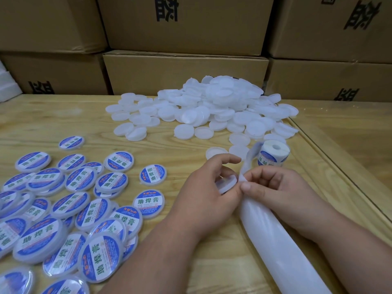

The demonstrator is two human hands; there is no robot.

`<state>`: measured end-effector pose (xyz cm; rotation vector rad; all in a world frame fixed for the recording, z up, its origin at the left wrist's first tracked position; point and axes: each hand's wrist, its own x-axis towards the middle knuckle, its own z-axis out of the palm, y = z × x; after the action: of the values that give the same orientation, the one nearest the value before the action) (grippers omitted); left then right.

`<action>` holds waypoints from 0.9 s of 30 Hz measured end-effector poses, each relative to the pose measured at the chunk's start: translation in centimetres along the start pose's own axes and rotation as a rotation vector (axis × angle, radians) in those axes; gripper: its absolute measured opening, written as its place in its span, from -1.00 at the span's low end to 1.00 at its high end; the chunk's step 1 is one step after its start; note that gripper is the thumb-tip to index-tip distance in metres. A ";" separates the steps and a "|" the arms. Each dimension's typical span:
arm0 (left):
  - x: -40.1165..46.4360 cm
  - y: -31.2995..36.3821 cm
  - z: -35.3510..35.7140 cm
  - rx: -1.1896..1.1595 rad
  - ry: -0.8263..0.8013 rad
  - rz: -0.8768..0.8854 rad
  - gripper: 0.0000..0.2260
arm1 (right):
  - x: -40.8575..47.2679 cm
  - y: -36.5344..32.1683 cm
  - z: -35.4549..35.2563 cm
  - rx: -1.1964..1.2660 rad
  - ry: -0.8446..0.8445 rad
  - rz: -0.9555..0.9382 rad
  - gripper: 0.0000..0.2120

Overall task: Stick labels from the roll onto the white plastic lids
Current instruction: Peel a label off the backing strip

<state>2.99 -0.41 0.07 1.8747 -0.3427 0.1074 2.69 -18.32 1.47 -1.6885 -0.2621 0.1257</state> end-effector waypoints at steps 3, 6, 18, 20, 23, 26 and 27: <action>0.1 -0.1 0.0 0.006 0.015 0.004 -0.65 | 0.0 -0.1 -0.1 0.012 -0.019 0.018 -0.88; 0.2 -0.2 0.0 -0.012 0.034 0.002 -0.67 | 0.0 -0.2 -0.1 -0.030 -0.030 0.012 -0.97; 0.4 -0.2 -0.1 -0.099 0.118 -0.066 -0.68 | 0.2 0.1 -0.7 0.060 0.020 0.055 -0.69; 0.5 -0.1 -0.2 -0.123 0.179 -0.095 -0.71 | 0.2 0.2 -0.8 0.102 0.032 0.053 -0.66; 0.6 0.2 -0.4 -0.166 0.268 -0.125 -0.81 | 0.1 0.3 -0.8 0.122 0.081 0.023 -0.67; 0.6 0.5 -0.5 -0.191 0.337 -0.160 -0.78 | -0.1 0.3 -0.7 0.127 0.143 -0.015 -0.69; 0.6 0.5 -0.6 -0.199 0.356 -0.171 -0.78 | -0.2 0.4 -0.7 0.123 0.156 -0.027 -0.70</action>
<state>3.46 -0.12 0.87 1.6419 0.0506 0.2769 2.72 -19.03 1.19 -1.5633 -0.1569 -0.0096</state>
